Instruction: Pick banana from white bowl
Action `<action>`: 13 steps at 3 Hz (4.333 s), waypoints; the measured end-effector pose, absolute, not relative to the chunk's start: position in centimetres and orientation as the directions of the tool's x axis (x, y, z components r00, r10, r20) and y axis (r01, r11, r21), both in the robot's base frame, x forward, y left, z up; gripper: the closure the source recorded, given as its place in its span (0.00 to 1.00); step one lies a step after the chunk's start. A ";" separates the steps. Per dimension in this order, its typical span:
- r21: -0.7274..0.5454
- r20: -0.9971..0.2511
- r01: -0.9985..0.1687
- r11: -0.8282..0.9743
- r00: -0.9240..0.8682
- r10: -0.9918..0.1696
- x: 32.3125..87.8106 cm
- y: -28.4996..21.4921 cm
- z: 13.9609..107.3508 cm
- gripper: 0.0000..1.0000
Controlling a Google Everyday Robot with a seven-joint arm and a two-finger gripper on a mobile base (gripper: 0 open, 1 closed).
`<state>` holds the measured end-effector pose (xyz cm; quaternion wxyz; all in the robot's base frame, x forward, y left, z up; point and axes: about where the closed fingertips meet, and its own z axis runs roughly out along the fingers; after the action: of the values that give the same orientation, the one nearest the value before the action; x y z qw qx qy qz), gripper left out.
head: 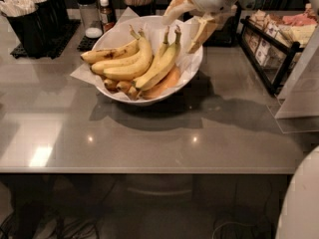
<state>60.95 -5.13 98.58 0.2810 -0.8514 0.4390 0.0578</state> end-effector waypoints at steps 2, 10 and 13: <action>-0.409 -0.410 -0.781 -0.473 0.620 -0.669 61.5 -3.6 95.7 0.37; -0.309 -0.510 -0.803 -0.509 0.592 -0.624 61.0 -1.2 89.2 0.91; -0.473 -0.381 -0.832 -0.289 0.489 -0.784 57.2 -5.5 95.8 1.00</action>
Offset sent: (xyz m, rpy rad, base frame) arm -0.0106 0.0115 -0.0557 0.0598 0.1399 0.0768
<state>57.17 -5.55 95.76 0.3186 -0.8019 0.5040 0.0374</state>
